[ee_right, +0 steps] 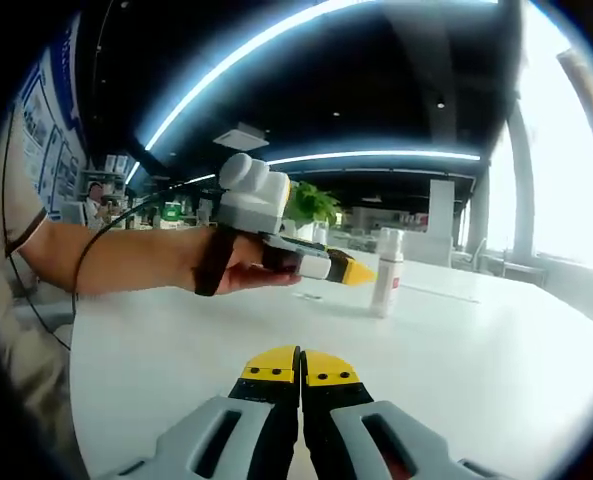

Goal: Clamp pump bottle remove cover press pump head put on cover

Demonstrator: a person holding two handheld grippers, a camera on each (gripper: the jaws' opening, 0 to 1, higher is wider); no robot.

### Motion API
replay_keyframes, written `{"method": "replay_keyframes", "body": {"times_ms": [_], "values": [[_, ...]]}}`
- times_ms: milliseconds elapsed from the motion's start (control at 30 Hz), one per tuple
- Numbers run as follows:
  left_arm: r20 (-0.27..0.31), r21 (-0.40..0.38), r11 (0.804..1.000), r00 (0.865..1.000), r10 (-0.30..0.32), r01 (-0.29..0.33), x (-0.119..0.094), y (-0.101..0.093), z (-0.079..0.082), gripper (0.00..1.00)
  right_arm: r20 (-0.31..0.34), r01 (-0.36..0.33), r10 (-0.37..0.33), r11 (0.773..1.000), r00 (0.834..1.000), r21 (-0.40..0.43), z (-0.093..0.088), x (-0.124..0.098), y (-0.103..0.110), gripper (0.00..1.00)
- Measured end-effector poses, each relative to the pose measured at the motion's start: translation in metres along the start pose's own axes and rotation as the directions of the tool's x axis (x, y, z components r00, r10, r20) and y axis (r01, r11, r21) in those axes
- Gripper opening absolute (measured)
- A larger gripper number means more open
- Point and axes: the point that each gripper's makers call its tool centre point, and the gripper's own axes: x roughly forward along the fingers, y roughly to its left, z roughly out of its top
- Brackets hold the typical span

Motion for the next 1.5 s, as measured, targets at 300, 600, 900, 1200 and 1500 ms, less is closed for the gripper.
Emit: {"method": "replay_keyframes", "body": {"times_ms": [300,600,900,1200,1500], "values": [[-0.010,0.008,1.000,1.000,0.004,-0.004,0.025,-0.004,-0.006,0.26,0.001,-0.005,0.005,1.000,1.000,-0.004,0.001,0.000,0.002,0.00],[-0.023,-0.031,0.999,1.000,0.017,-0.018,0.045,-0.001,-0.010,0.26,0.000,-0.011,0.011,1.000,1.000,-0.008,0.001,0.000,0.002,0.00],[-0.026,-0.062,0.997,0.998,0.054,-0.056,0.061,0.002,-0.011,0.25,0.003,-0.017,0.017,1.000,1.000,-0.006,0.001,0.001,0.002,0.00],[-0.032,-0.069,0.994,0.996,0.085,-0.088,0.066,0.002,-0.014,0.16,0.006,-0.021,0.021,1.000,1.000,-0.005,0.002,0.000,0.003,0.00],[-0.026,0.010,0.996,0.996,0.085,-0.085,0.061,0.002,-0.013,0.15,0.005,-0.024,0.024,1.000,1.000,-0.003,0.001,0.001,0.002,0.00]]}}
